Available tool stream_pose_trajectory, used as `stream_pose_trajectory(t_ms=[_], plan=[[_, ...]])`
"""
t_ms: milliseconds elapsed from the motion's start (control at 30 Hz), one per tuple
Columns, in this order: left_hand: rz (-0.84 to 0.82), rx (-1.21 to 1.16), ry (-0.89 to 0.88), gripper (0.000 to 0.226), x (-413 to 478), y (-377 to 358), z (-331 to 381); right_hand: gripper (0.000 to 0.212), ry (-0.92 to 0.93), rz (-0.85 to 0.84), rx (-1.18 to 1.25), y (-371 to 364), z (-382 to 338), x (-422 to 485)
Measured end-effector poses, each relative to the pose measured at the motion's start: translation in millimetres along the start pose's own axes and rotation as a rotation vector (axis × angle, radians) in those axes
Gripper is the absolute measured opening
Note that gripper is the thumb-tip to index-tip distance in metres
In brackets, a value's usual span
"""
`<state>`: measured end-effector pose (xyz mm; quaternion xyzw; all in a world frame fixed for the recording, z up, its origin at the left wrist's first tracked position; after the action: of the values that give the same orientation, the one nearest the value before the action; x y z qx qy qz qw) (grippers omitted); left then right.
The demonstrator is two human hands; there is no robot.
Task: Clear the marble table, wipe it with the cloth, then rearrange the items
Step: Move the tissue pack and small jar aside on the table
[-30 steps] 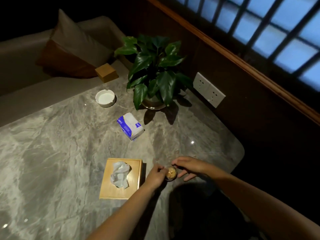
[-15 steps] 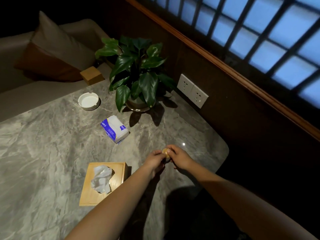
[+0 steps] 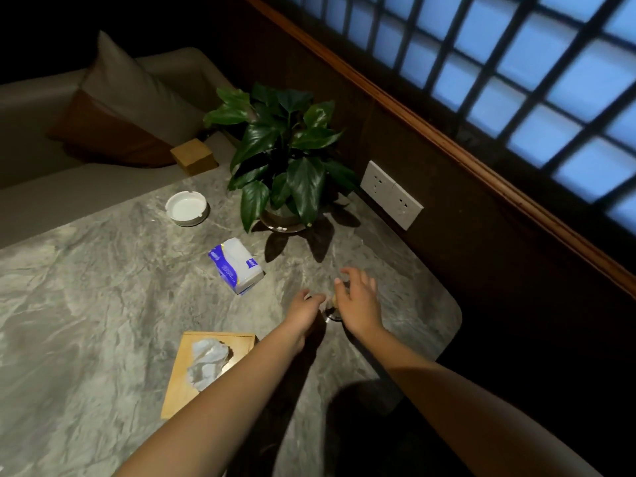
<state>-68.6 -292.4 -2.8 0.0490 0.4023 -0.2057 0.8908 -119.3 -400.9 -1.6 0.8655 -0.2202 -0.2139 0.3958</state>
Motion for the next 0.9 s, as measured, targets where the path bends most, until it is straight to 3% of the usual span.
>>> stream_pose_trajectory(t_ms=[133, 367, 467, 667, 900], plan=[[0.055, -0.021, -0.124, 0.050, -24, 39, 24, 0.029, 0.245, -0.008, 0.114, -11, -53, 3], [0.316, -0.123, -0.389, 0.047, -88, 151, 29, 0.041, 0.533, -0.268, 0.091, -64, -145, -12], [0.475, -0.156, -0.394, 0.049, -107, 206, 12, 0.043, 0.596, -0.357, 0.023, -94, -178, -25], [0.637, -0.153, -0.399, 0.056, -152, 290, -35, 0.046, 0.799, -0.516, -0.072, -157, -239, -81], [0.855, 0.074, -0.338, 0.064, -207, 385, -121, 0.052, 0.985, -0.640, -0.284, -230, -301, -165]])
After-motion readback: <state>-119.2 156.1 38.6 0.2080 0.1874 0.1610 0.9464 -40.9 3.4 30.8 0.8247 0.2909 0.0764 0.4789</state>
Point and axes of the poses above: each hand's wrist, its own x-axis towards the middle knuckle, its own y-axis out of the back of the hand, z = x × y, the point moved 1 cm from there along x, towards the middle knuckle, and after that the axes turned 2 degrees about -x, right-handed, at the moved point
